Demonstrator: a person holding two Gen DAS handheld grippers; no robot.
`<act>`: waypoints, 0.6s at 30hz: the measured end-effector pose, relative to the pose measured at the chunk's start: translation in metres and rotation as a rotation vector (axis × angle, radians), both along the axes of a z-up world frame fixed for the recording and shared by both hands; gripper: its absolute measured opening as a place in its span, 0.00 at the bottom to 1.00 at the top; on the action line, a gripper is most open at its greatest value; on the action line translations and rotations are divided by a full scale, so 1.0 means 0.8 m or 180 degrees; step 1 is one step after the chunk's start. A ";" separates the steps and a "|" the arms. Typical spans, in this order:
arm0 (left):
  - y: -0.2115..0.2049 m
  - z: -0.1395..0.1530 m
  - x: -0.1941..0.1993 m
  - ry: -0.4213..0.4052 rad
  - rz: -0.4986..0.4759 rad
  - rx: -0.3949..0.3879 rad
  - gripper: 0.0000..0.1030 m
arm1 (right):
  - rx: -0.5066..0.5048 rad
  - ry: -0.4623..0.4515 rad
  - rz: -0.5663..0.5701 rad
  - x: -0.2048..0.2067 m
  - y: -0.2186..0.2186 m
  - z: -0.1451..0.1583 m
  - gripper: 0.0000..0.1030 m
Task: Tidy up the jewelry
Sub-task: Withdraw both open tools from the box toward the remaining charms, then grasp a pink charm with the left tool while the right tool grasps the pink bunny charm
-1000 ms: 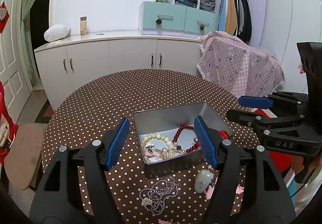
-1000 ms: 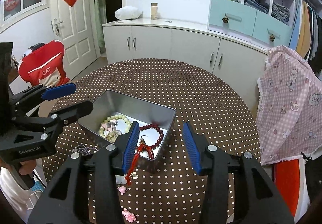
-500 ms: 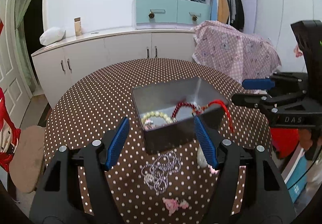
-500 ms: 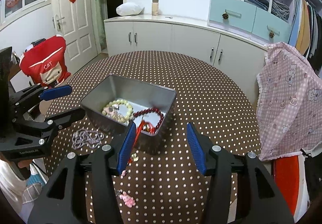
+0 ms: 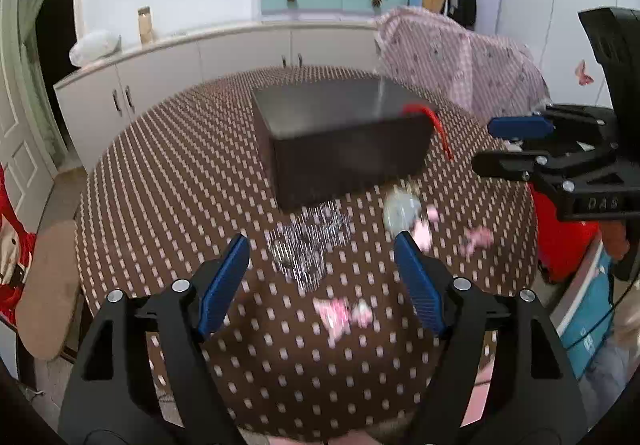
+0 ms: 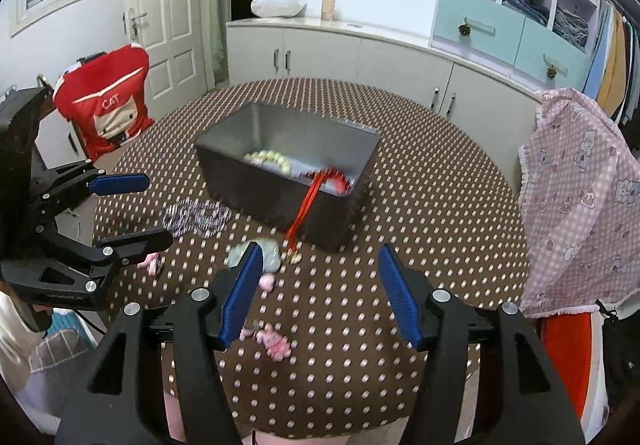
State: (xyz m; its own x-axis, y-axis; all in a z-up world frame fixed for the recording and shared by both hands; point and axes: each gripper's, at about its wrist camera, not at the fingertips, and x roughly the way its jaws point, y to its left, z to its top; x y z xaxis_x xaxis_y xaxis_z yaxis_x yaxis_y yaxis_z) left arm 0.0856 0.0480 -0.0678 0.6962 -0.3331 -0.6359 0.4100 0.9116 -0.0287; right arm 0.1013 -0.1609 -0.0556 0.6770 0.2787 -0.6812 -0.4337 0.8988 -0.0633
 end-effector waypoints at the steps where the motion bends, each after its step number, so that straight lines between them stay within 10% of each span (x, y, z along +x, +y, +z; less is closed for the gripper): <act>1: -0.001 -0.003 -0.002 0.0017 -0.0005 0.0015 0.73 | 0.0011 0.0034 0.0025 -0.004 0.000 -0.005 0.55; 18: -0.012 -0.028 -0.028 0.0105 -0.0167 0.0068 0.72 | -0.0081 0.0260 0.0230 -0.028 0.015 -0.055 0.56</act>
State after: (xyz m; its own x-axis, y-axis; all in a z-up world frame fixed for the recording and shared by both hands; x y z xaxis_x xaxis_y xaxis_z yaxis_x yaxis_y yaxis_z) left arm 0.0635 0.0386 -0.0898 0.6567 -0.3548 -0.6655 0.4565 0.8894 -0.0237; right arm 0.0786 -0.1486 -0.0996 0.5976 0.3067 -0.7408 -0.5020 0.8636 -0.0474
